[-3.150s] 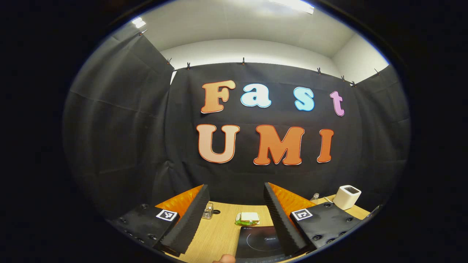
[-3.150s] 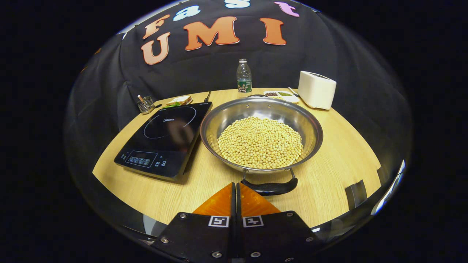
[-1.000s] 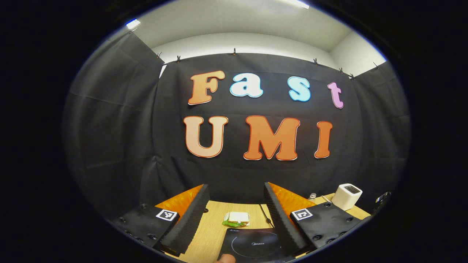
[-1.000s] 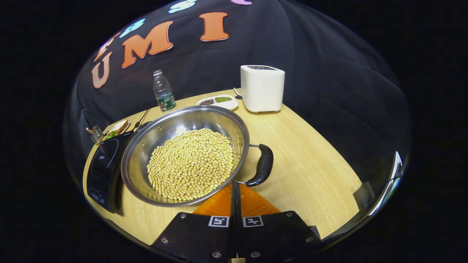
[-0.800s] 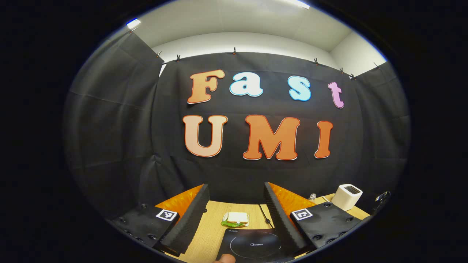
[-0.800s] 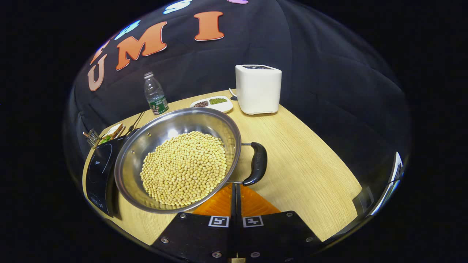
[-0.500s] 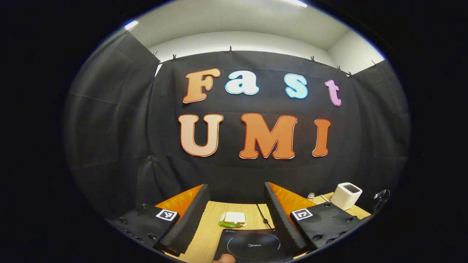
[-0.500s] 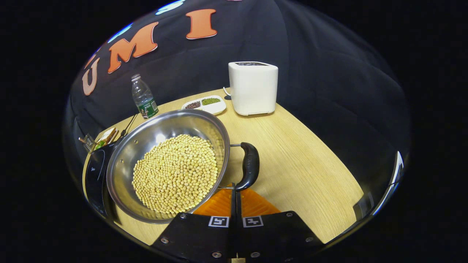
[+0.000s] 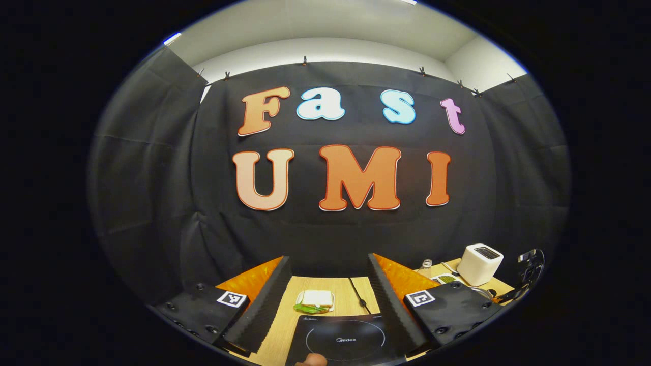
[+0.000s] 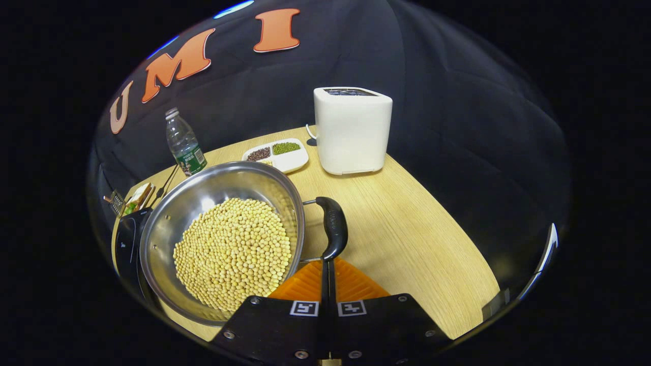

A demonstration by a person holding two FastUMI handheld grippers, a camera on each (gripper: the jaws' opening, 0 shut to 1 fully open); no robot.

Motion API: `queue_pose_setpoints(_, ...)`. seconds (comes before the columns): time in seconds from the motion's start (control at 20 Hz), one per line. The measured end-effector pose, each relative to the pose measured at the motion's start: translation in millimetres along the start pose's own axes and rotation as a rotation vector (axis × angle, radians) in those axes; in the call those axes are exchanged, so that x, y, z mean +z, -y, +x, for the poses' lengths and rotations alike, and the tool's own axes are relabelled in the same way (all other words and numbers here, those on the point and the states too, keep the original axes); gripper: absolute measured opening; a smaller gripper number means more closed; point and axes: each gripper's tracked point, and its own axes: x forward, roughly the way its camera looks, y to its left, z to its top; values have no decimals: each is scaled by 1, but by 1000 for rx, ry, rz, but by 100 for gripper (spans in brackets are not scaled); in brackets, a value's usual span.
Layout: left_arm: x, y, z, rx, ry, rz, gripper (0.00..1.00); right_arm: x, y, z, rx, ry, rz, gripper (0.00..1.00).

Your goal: First push the handle of the pot to place it horizontally, then grasp the pot with both hands and set it on the induction cooktop.

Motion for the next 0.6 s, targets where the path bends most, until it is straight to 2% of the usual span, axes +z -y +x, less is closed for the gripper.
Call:
queue_pose_setpoints(0.4, -38, 65, 15, -101, -60, -12, 98, 19, -1, 20, -1, 4, -20, 0)
queue_pose_setpoints(0.6, -52, 97, 28, -141, -64, -19, 99, 21, 1, 10, -2, 0, -34, 0)
